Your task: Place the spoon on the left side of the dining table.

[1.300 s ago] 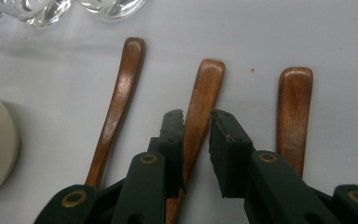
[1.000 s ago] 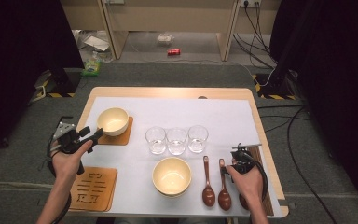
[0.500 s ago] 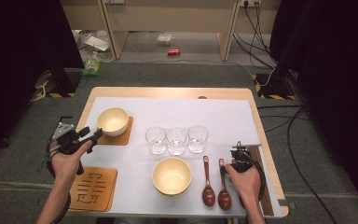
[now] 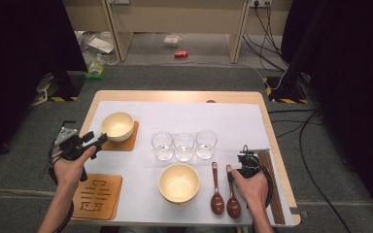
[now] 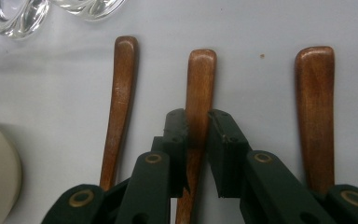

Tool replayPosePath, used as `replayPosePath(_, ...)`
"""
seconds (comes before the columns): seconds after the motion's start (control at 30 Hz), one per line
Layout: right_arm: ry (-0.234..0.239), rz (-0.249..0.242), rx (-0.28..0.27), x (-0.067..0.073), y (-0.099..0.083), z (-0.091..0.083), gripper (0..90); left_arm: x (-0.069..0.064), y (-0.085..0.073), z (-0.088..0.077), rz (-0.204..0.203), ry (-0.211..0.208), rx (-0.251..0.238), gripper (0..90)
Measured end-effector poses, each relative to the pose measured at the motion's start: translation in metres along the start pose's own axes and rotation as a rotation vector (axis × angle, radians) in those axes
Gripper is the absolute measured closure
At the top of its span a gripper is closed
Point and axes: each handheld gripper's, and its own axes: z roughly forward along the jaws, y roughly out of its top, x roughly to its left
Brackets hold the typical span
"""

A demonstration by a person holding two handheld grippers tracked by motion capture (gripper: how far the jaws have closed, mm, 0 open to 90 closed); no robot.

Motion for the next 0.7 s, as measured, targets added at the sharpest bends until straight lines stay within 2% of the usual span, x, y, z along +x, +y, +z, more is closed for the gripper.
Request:
replayPosePath(0.1,-0.017,-0.012,0.010,0.002,0.001,0.002,78.2,0.000,0.000,0.000,0.000,-0.001,-0.001,37.4)
replayPosePath(0.2,-0.011,0.000,-0.001,0.002,0.000,0.002,78.4,0.001,0.000,-0.001,-0.001,0.001,-0.003,37.5)
replayPosePath(0.33,-0.025,-0.008,0.005,0.004,0.001,0.002,79.5,0.001,0.000,-0.001,-0.002,0.002,-0.003,37.5)
replayPosePath(0.43,-0.013,-0.014,0.002,0.008,0.001,0.003,83.1,0.002,0.001,-0.001,-0.002,0.003,-0.006,37.6)
replayPosePath(0.7,-0.033,-0.060,0.002,0.013,0.001,0.004,83.4,0.002,0.001,-0.002,-0.005,-0.001,-0.008,38.3)
